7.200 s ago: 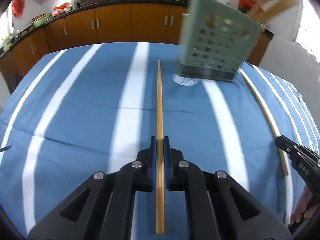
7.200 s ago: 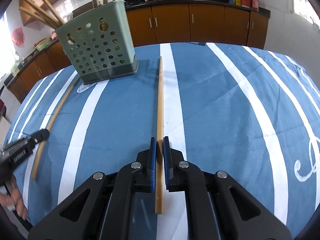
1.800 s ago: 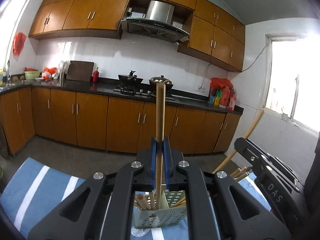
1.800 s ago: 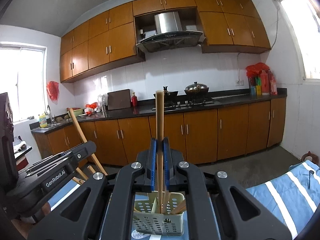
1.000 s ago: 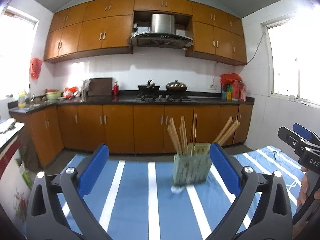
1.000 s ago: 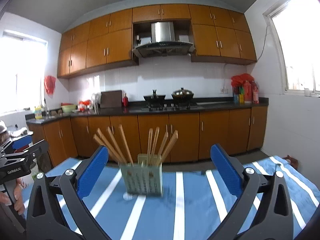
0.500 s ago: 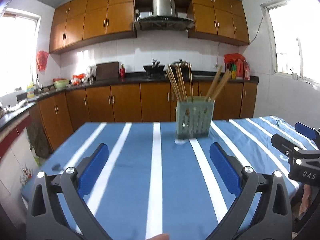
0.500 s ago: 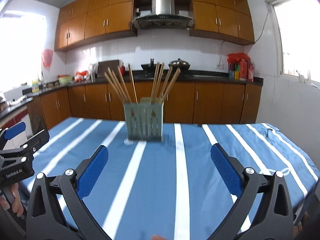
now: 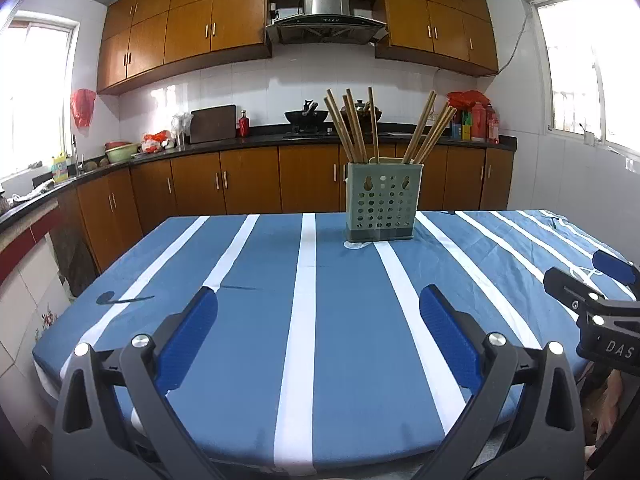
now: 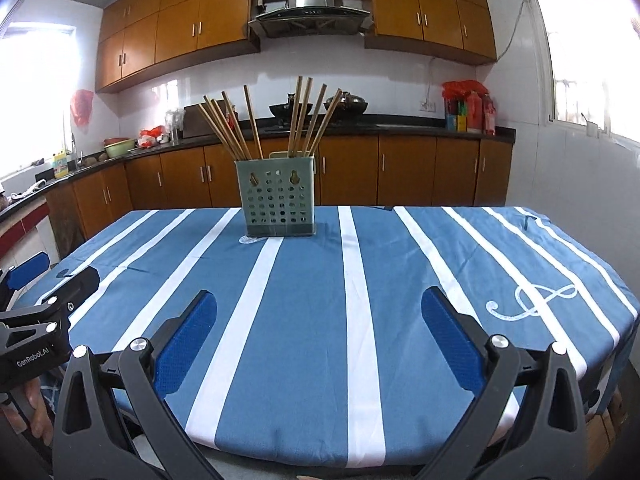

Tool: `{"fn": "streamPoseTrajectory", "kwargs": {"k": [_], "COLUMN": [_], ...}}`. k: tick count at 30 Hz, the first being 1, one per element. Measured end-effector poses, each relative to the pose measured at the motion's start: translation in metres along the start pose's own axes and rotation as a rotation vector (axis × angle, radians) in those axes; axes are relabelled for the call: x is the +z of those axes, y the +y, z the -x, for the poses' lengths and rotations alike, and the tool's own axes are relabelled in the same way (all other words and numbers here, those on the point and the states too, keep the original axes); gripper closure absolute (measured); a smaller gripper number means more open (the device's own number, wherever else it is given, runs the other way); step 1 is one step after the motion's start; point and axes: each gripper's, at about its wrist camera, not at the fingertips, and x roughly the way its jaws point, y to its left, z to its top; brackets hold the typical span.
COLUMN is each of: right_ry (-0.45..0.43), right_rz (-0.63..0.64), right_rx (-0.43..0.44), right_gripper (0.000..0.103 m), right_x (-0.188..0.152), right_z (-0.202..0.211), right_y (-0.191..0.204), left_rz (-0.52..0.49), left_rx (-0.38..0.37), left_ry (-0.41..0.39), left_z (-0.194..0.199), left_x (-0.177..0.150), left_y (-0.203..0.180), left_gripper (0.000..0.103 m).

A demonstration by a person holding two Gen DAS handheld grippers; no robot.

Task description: Organize utensils

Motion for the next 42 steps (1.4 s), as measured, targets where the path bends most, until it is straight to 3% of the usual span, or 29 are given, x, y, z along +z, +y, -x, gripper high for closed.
{"fn": "streamPoseTrajectory", "kwargs": {"k": [42], "right_ry": [0.027], "right_rz": [-0.006], "right_rx": [-0.017], "right_gripper": [0.002], "right_x": [-0.0045], "right_z": [-0.0037], "right_y": [-0.0005], "left_rz": [0.028], "left_rx": [-0.014], "left_ry": [0.012], "left_z": [-0.0013], "left_x": [-0.0022], "left_y": [0.0015], "left_gripper": [0.004]}}
